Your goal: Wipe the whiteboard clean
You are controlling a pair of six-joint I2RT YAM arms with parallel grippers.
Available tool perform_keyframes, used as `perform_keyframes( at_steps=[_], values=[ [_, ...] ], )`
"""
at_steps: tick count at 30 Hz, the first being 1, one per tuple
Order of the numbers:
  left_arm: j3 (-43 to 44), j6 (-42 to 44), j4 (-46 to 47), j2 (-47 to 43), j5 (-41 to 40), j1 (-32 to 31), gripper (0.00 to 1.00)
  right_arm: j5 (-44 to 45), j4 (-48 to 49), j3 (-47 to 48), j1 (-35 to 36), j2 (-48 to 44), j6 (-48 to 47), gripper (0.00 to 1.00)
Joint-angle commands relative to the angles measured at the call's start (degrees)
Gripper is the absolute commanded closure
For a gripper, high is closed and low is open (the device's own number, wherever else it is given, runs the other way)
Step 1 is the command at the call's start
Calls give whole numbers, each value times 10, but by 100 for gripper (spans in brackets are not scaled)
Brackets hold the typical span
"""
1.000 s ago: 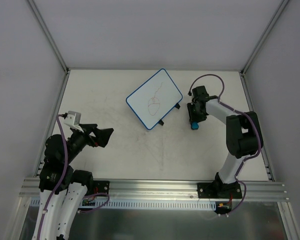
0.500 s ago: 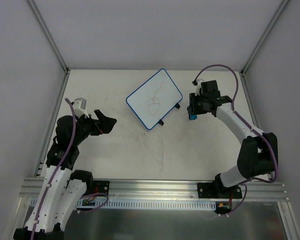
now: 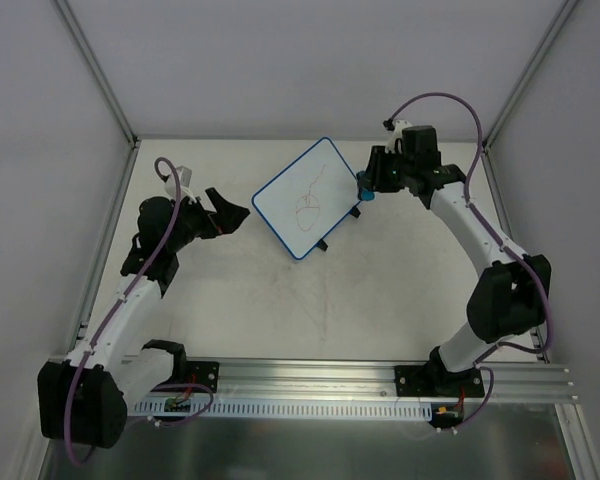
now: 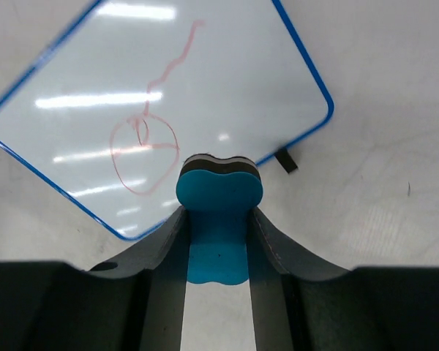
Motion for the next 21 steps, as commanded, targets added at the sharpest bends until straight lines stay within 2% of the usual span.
perform_keyframes(
  at_steps=[1,4,10,15,19,21],
  values=[
    [3,-16,125,44,35,3,1,-24,32,96,8,45,57,100],
    [13,-32,152,110,50,8,1,-24,32,175,12,97,81,100],
    [6,-32,220,165,55,9,4,-22,35,261,19,174,76,100],
    [8,-35,277,214,70,10,12,-7,36,267,31,185,69,100],
    [-13,-70,405,264,94,10,18,4,63,245,39,184,70,100],
    [-26,-88,440,291,97,10,19,2,75,236,40,186,72,100]
  ],
)
